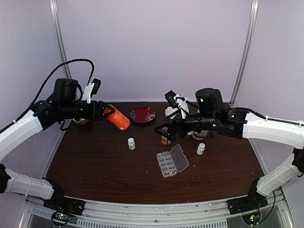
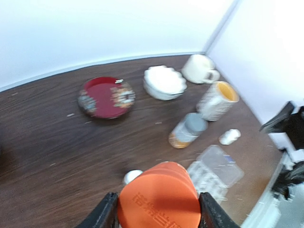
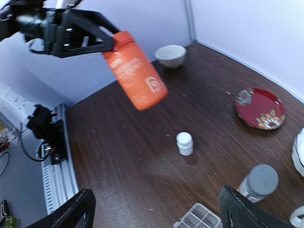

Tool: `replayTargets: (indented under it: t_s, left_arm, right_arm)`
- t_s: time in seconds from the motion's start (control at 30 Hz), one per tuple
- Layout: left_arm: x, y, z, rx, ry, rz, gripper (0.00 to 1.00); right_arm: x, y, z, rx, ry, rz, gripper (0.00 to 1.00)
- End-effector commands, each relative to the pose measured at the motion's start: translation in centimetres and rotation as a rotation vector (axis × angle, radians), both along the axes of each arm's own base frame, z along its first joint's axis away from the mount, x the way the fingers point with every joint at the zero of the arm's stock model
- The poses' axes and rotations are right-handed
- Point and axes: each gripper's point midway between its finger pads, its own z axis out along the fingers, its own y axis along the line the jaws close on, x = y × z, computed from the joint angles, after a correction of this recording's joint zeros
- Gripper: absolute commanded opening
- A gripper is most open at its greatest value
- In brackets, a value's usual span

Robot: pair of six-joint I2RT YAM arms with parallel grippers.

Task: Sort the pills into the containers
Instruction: Pick up the pill bottle from the center of the board, then pass from the left arm to the right

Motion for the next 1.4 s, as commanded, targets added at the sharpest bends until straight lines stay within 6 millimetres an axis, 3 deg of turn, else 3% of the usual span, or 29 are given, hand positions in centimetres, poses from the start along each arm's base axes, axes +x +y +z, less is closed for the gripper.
replayTargets:
  t_s: [0.0,0.17,0.33,0.87,1.1,1.37]
  left_arm:
    - [-3.4,-4.5,6.1,-0.264,-0.037,-0.303,0.39]
    - [-5.6,-6.1,8.5,-0.379,-0.018,-0.456,0.36]
    - [-7.0,-6.7,9.4,-0.412,-0.028,-0.543,0.36]
    - [-8.1,-6.8,10.1,-0.463,-0.025,-0.591,0.36]
    - [-8.1,-6.9,9.7,-0.466,-0.015,-0.594,0.35]
    - [-8.3,-6.8,9.2,-0.474,0.002,-0.594,0.39]
  right_arm:
    - [-4.1,2.4,4.9,0.225,-0.093,0.228,0.92]
    - [-5.2,3.7,5.4,0.118,-0.252,0.208,0.94]
    - [-3.8,5.0,4.7,0.041,-0.264,0.153,0.93]
    - [-3.8,6.5,6.3,0.093,-0.335,0.113,0.86]
    - [-3.9,6.8,7.0,0.115,-0.353,0.110,0.77]
    - [-4.0,7.4,6.8,0.097,-0.358,0.121,0.48]
